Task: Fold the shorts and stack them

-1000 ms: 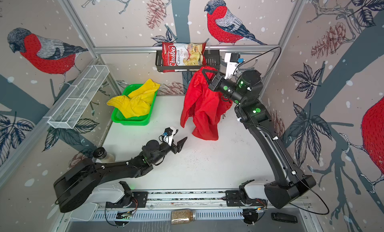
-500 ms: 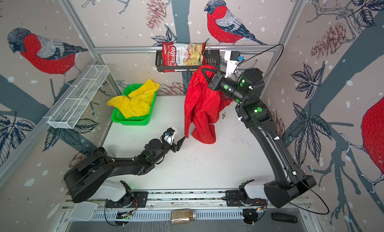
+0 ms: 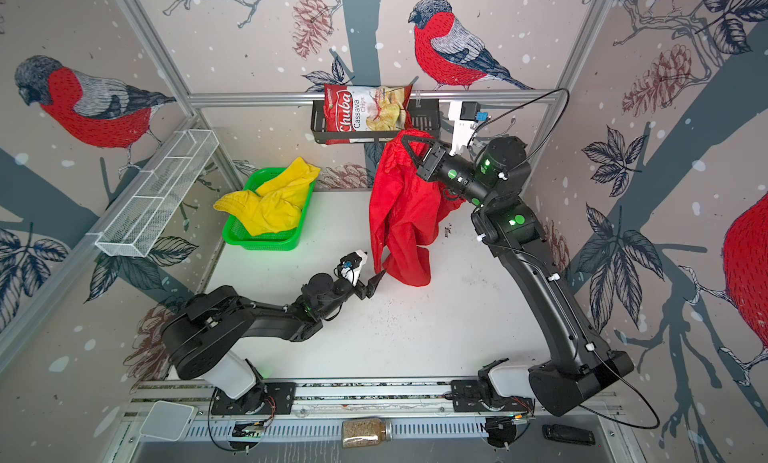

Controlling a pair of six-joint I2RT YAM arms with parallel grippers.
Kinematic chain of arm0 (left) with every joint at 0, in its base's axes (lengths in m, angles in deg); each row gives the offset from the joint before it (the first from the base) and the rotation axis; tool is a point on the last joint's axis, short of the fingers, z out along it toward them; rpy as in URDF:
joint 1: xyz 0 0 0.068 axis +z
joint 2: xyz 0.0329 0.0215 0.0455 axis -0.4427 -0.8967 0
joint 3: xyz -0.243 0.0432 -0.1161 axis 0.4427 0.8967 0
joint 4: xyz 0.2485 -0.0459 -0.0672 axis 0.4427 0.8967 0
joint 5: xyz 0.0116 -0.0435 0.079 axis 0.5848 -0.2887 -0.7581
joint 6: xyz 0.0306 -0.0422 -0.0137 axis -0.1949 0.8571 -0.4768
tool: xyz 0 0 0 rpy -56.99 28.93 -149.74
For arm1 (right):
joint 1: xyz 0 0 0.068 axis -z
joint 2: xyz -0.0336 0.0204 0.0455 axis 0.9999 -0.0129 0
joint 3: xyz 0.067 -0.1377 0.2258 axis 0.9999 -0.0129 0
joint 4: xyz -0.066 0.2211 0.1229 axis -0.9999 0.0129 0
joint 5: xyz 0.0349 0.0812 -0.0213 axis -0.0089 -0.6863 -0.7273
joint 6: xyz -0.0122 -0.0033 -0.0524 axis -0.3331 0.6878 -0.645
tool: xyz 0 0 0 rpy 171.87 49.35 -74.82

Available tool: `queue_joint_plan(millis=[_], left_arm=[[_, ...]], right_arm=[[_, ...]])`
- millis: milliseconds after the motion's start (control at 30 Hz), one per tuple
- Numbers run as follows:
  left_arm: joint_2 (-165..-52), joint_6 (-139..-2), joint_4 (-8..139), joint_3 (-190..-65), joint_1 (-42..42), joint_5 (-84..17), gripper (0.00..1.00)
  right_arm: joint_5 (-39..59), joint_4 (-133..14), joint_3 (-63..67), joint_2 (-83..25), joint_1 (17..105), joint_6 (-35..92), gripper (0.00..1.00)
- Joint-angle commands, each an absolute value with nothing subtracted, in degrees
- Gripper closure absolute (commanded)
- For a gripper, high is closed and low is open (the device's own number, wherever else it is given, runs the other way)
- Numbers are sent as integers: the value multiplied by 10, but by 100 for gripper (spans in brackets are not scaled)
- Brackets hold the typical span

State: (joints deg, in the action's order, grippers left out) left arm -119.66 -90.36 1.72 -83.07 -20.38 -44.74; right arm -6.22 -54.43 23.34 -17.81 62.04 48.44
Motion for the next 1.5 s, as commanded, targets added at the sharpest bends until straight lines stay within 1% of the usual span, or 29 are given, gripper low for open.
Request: queue_joint_plan(millis=[0, 100, 167, 333, 467, 500, 533, 567, 633, 733, 800, 867, 933, 1167, 1333, 1467], left_arm=[[-1209, -887, -23, -846, -207, -467, 22], [-1220, -865, -27, -854, -208, -545, 23], [-1224, -857, -29, -858, -208, -577, 25], [-1240, -846, -26, -874, -213, -594, 28], [-1257, -853, -26, -885, -219, -611, 29], [-1260, -860, -25, -886, -223, -619, 29], [-1263, -864, -23, -888, -226, -630, 32], [-1267, -864, -23, -887, -227, -639, 36], [-1271, -861, -29, -885, -228, -654, 48], [-1270, -868, -37, -877, -228, -667, 70], [-1256, -877, -30, -869, -227, -678, 88], [-1226, -891, -1, -858, -227, -685, 98], [-1182, -904, 66, -854, -221, -674, 100], [-961, -941, 440, -889, -167, -561, 100], [-847, -999, 686, -977, -111, -544, 100], [-805, -1042, 835, -1081, -57, -556, 100]], right_arm=[[-73, -582, 241, -178, 618, 483, 95], [-75, -582, 245, -180, 617, 483, 95], [-75, -583, 246, -180, 616, 482, 95], [-76, -583, 246, -182, 611, 483, 95], [-75, -585, 246, -182, 610, 483, 95], [-75, -585, 247, -182, 610, 484, 95], [-75, -586, 248, -181, 609, 485, 95], [-76, -586, 249, -182, 609, 485, 95], [-76, -584, 252, -183, 609, 483, 95], [-75, -582, 255, -183, 610, 482, 94], [-73, -573, 258, -184, 616, 485, 94], [-75, -562, 256, -182, 638, 496, 94], [-90, -565, 241, -175, 674, 513, 94], [-149, -558, 199, -151, 785, 547, 95], [-215, -528, 184, -138, 859, 564, 97], [-252, -489, 198, -133, 895, 558, 99]])
